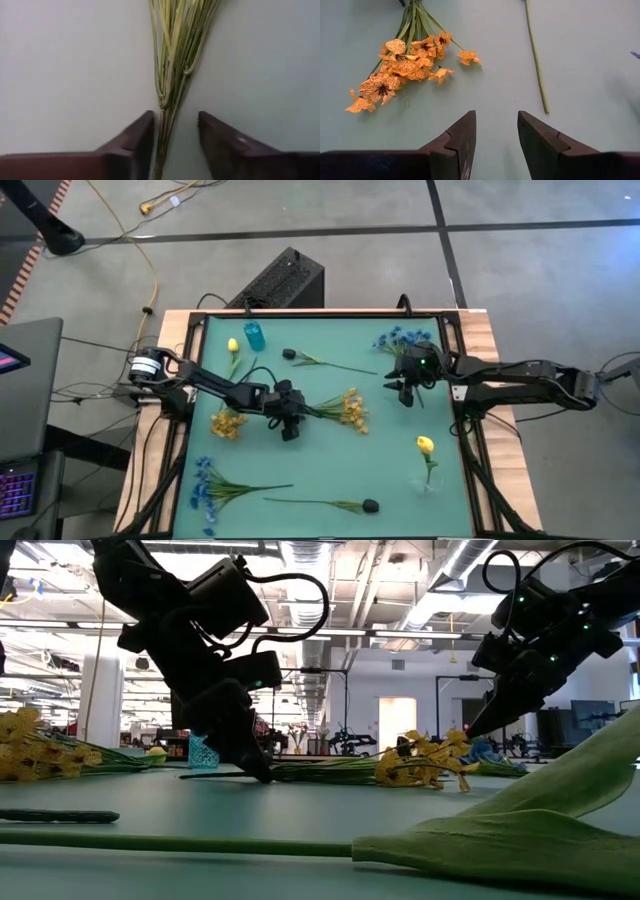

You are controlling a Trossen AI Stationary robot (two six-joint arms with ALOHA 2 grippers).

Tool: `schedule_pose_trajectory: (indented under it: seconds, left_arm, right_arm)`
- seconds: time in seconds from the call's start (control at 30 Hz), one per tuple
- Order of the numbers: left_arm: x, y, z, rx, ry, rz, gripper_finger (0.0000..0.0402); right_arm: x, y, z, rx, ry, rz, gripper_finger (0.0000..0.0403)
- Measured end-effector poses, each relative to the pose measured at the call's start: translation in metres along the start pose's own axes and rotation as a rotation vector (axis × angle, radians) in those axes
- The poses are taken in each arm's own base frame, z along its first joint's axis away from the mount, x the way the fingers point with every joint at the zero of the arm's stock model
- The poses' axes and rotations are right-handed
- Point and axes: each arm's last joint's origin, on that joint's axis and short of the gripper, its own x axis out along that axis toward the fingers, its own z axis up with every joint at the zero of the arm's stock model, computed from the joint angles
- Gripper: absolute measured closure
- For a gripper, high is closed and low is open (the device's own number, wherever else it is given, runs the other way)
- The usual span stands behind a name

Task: Sort flowers into vase by color
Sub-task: Put the right yellow flower into the transparent vase

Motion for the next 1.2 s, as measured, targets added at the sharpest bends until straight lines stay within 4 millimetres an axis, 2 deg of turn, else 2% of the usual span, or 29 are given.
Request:
schedule_pose_trajectory:
  seconds: [0.13, 0.17, 0.27, 0.37, 0.63, 0.87, 1.07, 1.2]
  left_arm:
    - [-0.005, -0.002, 0.008, -0.006, -0.028, -0.018, 0.0379]
    - [-0.007, -0.002, 0.011, -0.007, -0.039, -0.025, 0.0388]
    - [-0.019, -0.004, 0.023, 0.011, -0.087, -0.044, 0.0391]
    - [-0.040, -0.005, 0.042, 0.033, -0.199, -0.054, 0.0392]
    - [-0.080, -0.001, 0.066, 0.005, -0.461, 0.069, 0.0398]
    - [-0.087, -0.007, 0.081, 0.010, -0.862, -0.064, 0.0399]
    - [-0.078, -0.013, 0.089, 0.006, -1.099, -0.190, 0.0399]
    - [-0.065, -0.014, 0.087, -0.063, -1.213, -0.255, 0.0399]
  right_arm:
    - [0.000, 0.000, 0.000, 0.001, 0.000, 0.000, 0.0233]
    - [0.000, 0.000, 0.000, 0.002, 0.000, 0.000, 0.0233]
    - [-0.002, 0.000, 0.003, 0.016, 0.014, 0.002, 0.0233]
    - [-0.005, 0.002, 0.012, 0.014, 0.026, 0.007, 0.0233]
    - [-0.015, 0.021, 0.044, -0.061, 0.013, 0.077, 0.0233]
    - [-0.021, 0.034, 0.063, -0.125, -0.069, 0.122, 0.0233]
    - [-0.023, 0.047, 0.078, -0.177, -0.227, 0.175, 0.0233]
    - [-0.025, 0.059, 0.087, -0.234, -0.335, 0.267, 0.0233]
